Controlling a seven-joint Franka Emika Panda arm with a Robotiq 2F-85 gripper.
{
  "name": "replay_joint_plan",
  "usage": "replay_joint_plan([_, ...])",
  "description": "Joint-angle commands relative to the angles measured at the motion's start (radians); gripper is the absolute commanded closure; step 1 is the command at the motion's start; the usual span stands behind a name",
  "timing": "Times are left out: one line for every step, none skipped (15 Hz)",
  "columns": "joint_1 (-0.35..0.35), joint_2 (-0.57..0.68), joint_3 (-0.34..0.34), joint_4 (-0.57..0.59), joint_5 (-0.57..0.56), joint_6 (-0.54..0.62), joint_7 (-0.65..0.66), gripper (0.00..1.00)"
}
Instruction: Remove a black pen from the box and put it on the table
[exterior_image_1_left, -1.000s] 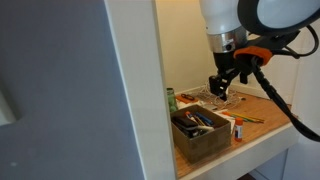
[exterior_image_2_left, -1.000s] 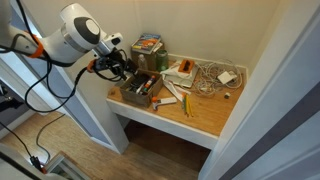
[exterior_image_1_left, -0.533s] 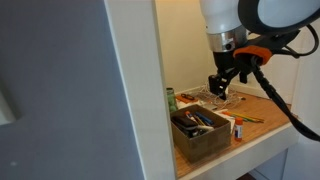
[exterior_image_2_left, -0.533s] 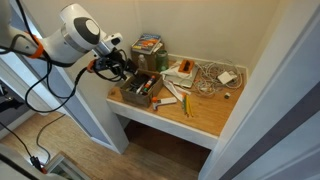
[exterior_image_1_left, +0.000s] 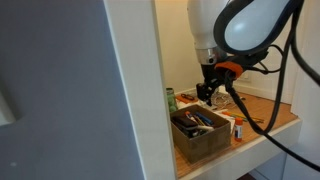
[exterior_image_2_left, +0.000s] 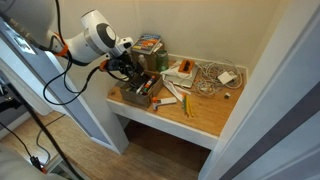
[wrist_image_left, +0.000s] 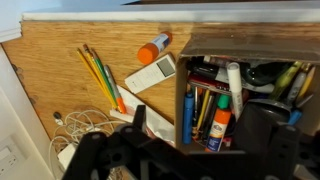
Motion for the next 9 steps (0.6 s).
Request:
replay_joint_plan([0.052, 0.150, -0.056, 0.127, 0.003, 0.017, 0.009, 0.06])
replay_joint_plan([0.065, 0.176, -0.070, 0.150, 0.008, 0.024, 0.003, 0.13])
replay_joint_plan([0.075, 0.204, -0.085, 0.172, 0.006, 0.042, 0.003, 0.16])
replay_joint_plan([0.087, 0.229, -0.099, 0.194, 0.012, 0.050, 0.000, 0.24])
replay_joint_plan([0.096, 0.253, -0.114, 0.215, 0.018, 0.062, -0.006, 0.31])
replay_joint_plan([0.105, 0.273, -0.127, 0.233, 0.026, 0.070, -0.011, 0.38])
replay_joint_plan([0.114, 0.294, -0.140, 0.253, 0.032, 0.078, -0.013, 0.44])
replay_joint_plan([0.123, 0.311, -0.153, 0.269, 0.035, 0.081, -0.014, 0.47])
replay_joint_plan([0.130, 0.329, -0.164, 0.286, 0.038, 0.082, -0.016, 0.50])
